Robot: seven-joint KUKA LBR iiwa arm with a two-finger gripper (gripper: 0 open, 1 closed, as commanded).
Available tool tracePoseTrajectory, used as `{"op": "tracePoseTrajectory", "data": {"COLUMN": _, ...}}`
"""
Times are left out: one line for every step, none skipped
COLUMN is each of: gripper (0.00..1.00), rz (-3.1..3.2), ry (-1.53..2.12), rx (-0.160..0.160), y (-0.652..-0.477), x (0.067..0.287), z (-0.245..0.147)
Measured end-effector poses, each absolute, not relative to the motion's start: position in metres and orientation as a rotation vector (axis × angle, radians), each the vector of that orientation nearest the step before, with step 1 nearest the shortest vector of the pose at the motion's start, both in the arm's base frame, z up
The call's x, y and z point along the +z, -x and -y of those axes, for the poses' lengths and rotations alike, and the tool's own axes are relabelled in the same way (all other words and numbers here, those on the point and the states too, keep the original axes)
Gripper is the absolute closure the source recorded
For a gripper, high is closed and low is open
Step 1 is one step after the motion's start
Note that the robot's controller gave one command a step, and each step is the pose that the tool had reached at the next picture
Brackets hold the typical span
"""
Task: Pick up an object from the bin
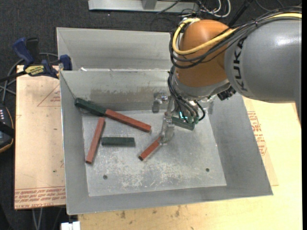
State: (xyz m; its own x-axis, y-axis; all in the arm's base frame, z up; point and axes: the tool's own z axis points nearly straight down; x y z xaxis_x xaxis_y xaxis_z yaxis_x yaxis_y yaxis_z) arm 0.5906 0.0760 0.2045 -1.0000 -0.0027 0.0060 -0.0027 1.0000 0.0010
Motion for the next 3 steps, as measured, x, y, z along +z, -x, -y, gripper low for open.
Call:
{"op": "tracePoseTrajectory", "data": {"gripper": 0.00, "rz": 3.136, "ry": -0.213, "rx": -0.003, "y": -0.531, "x": 0.067, "z": -0.065}}
{"op": "tracePoseTrajectory", "data": {"gripper": 0.00, "rz": 3.139, "ry": -0.242, "rx": 0.000, "y": -0.579, "x": 0.071, "z": -0.033}}
{"op": "tracePoseTrajectory", "data": {"gripper": 1.00, "rz": 3.140, "ry": -0.244, "rx": -0.002, "y": -0.578, "x": 0.073, "z": -0.034}}
